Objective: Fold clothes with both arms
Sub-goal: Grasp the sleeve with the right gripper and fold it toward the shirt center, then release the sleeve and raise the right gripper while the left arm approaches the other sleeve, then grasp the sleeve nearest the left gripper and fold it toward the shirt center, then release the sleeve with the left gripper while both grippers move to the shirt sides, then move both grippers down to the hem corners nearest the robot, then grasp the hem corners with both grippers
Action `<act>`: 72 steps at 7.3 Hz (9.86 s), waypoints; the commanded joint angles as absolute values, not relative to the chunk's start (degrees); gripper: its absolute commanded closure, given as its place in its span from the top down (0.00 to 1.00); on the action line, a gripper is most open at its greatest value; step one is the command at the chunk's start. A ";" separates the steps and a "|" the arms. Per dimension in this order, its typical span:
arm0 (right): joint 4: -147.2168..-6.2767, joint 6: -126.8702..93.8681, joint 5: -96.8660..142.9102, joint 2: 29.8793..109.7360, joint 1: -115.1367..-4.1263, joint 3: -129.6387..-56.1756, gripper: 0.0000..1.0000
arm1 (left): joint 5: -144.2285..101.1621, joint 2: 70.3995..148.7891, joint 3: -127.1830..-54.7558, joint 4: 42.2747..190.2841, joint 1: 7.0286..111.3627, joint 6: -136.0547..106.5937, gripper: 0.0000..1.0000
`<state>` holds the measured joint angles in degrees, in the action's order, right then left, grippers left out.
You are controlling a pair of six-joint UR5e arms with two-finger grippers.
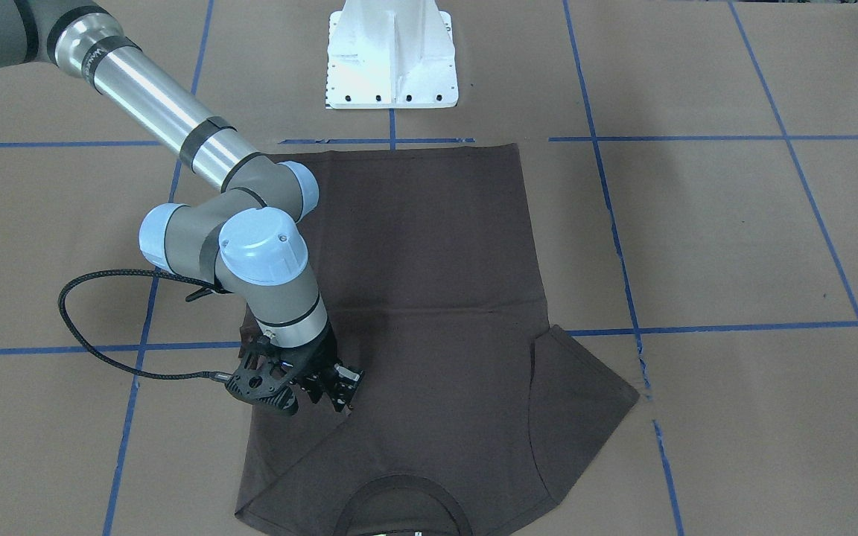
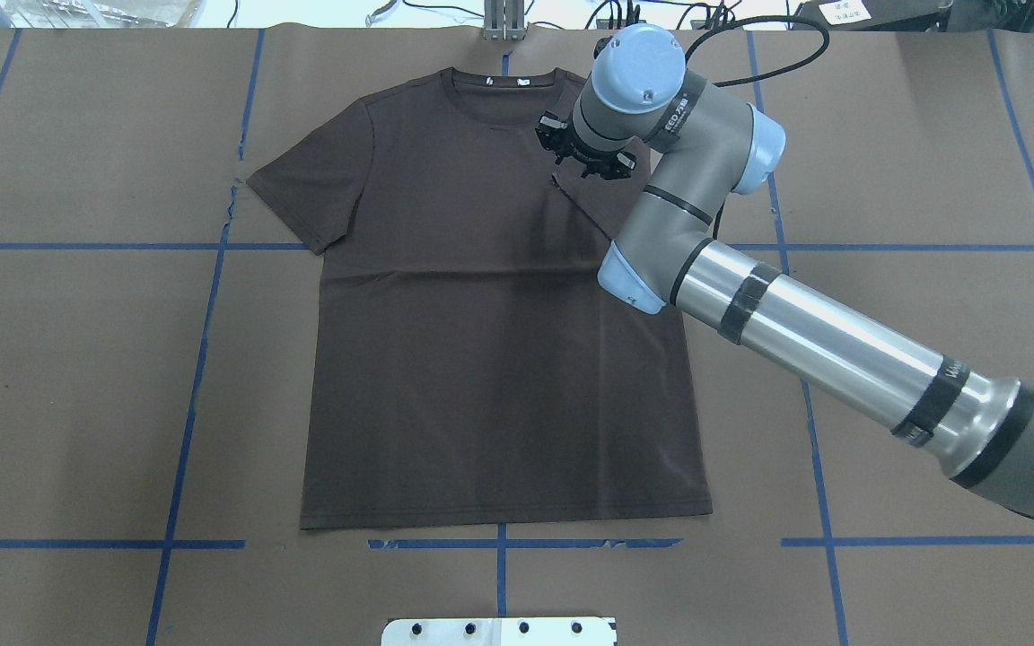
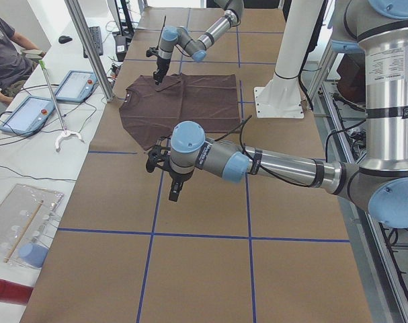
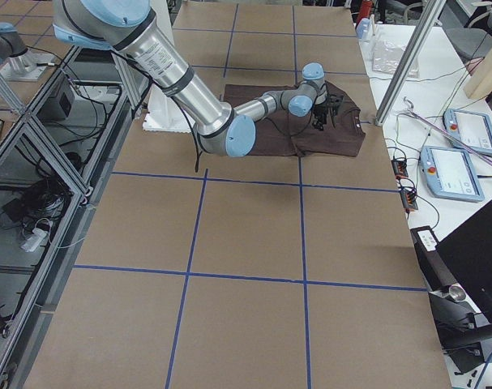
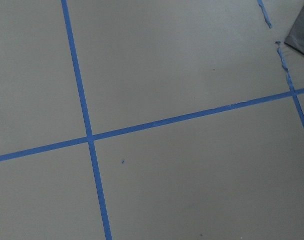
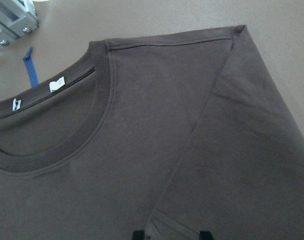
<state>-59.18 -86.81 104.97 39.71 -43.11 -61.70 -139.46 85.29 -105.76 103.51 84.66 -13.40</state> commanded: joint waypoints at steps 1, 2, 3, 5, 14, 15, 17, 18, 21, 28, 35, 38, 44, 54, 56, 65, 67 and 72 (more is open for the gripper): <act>-58.45 -86.04 107.39 52.23 -43.42 -78.49 1.00 | -135.48 96.01 -101.45 103.80 76.08 -26.49 1.00; -58.36 -86.48 106.79 56.38 -43.07 -82.58 1.00 | -134.74 104.50 -95.60 103.97 72.89 -33.42 1.00; -58.97 -86.40 107.57 60.08 -43.33 -87.84 1.00 | -133.08 107.72 -92.75 105.89 67.47 -39.66 1.00; -58.97 -86.04 111.43 65.72 -45.42 -92.61 1.00 | -128.59 115.54 -80.85 115.60 62.16 -48.64 1.00; -58.89 -86.04 111.09 71.63 -45.79 -97.73 1.00 | -116.72 128.41 -59.06 123.75 53.09 -64.25 0.64; -58.89 -85.96 111.27 71.72 -45.97 -97.73 1.00 | -116.72 128.50 -59.06 123.75 53.00 -64.34 0.61; -58.89 -85.96 111.18 71.81 -46.05 -97.82 1.00 | -116.72 128.76 -58.98 123.75 52.91 -64.34 0.57; -58.89 -85.96 111.18 71.81 -46.05 -97.74 1.00 | -116.72 128.76 -58.89 123.75 52.91 -64.34 0.52; -58.89 -85.96 111.36 71.89 -45.97 -97.73 1.00 | -116.72 128.76 -58.89 123.75 52.91 -64.34 0.49; -58.89 -85.96 111.62 72.16 -46.05 -97.73 1.00 | -117.41 131.12 -58.79 122.97 53.00 -64.60 0.00; -58.89 -85.96 112.06 72.33 -46.23 -97.30 1.00 | -116.82 144.47 -52.69 118.02 49.40 -73.56 0.00; -58.80 -85.96 112.06 72.51 -46.23 -97.47 1.00 | -116.28 145.72 -50.36 122.69 49.13 -73.83 0.00; -58.97 -87.71 111.00 71.81 -45.79 -97.82 1.00 | -116.80 139.42 -67.28 121.82 45.09 -83.91 1.00; -81.90 -126.81 74.71 85.43 -3.87 -121.11 0.88 | -114.96 107.32 -106.00 122.34 40.69 -84.81 1.00; -86.46 -126.65 74.71 84.64 -3.69 -120.50 0.85 | -113.74 107.31 -105.91 122.26 39.99 -84.90 1.00; -86.48 -125.60 75.06 82.97 -4.31 -117.95 0.00 | -113.47 106.96 -105.64 122.34 39.99 -84.81 1.00; -86.48 -124.81 75.23 82.97 -4.57 -118.56 0.00 | -113.47 105.48 -106.17 122.26 39.73 -84.81 1.00; -86.66 -124.72 75.32 82.35 -5.10 -121.02 0.00 | -91.92 90.54 -118.74 118.16 15.98 -104.63 0.90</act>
